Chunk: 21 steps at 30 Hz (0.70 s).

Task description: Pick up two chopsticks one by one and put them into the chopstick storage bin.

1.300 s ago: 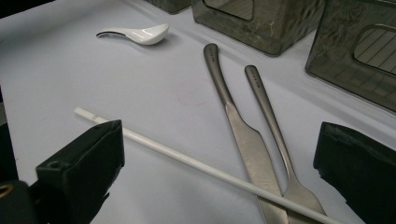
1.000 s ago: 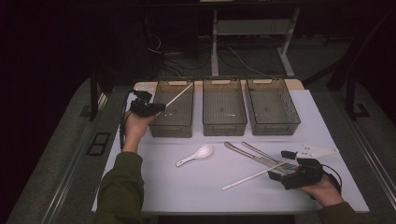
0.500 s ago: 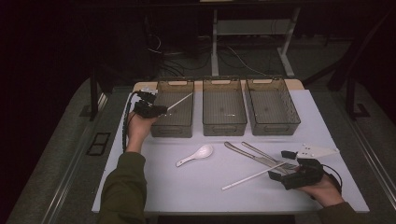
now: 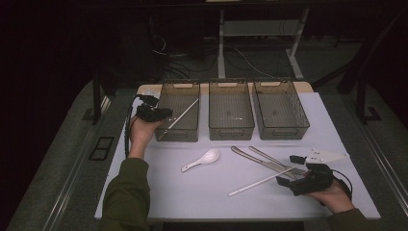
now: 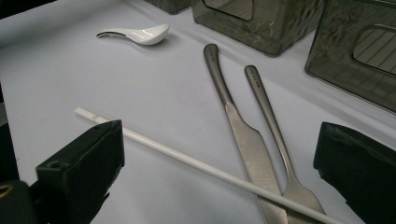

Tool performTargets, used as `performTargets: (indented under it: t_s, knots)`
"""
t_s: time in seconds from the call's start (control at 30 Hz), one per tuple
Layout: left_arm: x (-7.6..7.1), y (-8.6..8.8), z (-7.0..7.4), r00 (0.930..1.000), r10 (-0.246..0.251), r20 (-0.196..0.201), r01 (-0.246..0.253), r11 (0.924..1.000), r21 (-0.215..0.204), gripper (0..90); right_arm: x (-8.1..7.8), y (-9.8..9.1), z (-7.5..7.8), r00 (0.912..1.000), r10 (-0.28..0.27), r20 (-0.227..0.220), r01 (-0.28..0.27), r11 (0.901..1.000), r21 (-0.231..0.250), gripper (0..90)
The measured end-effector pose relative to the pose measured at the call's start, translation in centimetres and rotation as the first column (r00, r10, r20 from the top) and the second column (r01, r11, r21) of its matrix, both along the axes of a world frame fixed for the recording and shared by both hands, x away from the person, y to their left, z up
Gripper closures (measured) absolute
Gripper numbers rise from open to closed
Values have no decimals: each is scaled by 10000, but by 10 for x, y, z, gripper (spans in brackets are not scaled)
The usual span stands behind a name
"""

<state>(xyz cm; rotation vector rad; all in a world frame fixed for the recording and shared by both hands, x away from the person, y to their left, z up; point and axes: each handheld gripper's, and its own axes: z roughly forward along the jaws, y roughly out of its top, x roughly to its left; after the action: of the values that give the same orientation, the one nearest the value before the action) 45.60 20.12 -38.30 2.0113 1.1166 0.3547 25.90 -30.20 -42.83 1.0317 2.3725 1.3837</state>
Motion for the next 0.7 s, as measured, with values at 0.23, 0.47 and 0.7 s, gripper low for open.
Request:
performTargets:
  t_s: [0.23,0.47,0.7]
  knots:
    - [-17,-9,13,9960,-699,564,729,9959,-531,636,0,-1,0,10000,-30,8,30,10000,8,19]
    - [-39,-28,24,9781,-1880,895,1967,9753,-1005,514,0,0,1,10000,-32,12,32,10000,-9,19]
    - [-63,-48,25,9570,-2671,1132,2794,9536,-1119,425,-1,0,1,10000,-37,25,37,10000,-17,19]
